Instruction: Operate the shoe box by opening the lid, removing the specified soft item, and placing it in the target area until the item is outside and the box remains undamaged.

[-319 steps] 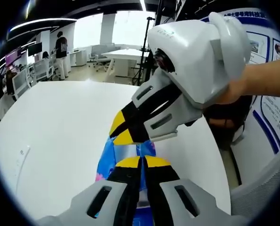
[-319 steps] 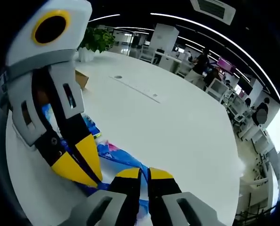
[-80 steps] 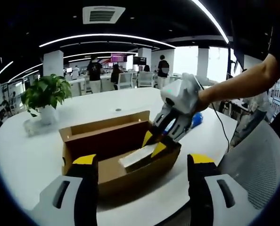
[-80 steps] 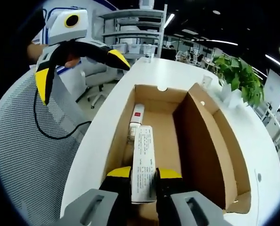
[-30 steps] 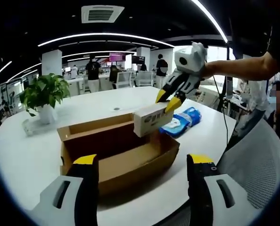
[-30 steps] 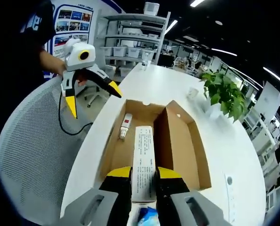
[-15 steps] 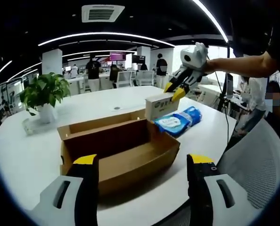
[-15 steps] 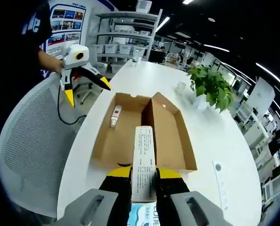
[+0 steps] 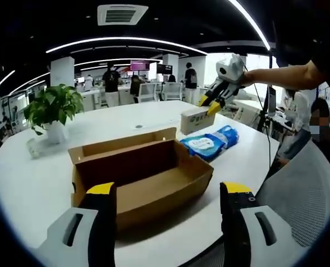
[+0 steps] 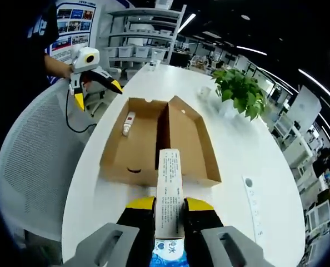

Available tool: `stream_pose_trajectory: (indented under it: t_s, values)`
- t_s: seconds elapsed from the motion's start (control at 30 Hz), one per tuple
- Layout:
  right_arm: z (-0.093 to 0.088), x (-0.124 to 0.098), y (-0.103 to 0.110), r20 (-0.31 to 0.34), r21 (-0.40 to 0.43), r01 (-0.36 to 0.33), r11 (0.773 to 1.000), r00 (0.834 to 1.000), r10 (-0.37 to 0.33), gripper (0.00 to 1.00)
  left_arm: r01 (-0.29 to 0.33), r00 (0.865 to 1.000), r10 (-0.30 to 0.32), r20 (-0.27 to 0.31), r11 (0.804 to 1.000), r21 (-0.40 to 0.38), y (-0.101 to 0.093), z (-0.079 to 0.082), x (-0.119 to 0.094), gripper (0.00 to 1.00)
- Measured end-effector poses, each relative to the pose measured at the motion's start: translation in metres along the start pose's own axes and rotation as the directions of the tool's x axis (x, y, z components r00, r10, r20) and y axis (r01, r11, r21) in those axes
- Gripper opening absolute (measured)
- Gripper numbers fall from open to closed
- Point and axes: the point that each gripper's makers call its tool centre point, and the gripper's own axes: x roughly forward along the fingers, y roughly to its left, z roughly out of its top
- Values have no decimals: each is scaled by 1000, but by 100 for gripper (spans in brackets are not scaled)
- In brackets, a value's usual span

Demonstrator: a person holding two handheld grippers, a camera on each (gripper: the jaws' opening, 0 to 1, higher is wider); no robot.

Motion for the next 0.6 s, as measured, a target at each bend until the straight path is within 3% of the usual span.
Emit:
stream_pose_trajectory:
  t_s: [0.6]
  values:
    - [-51, -16, -27, -78, 15, 27, 1000, 997, -26, 15, -10, 1000, 10, 10, 1000, 13, 2, 2, 0, 79]
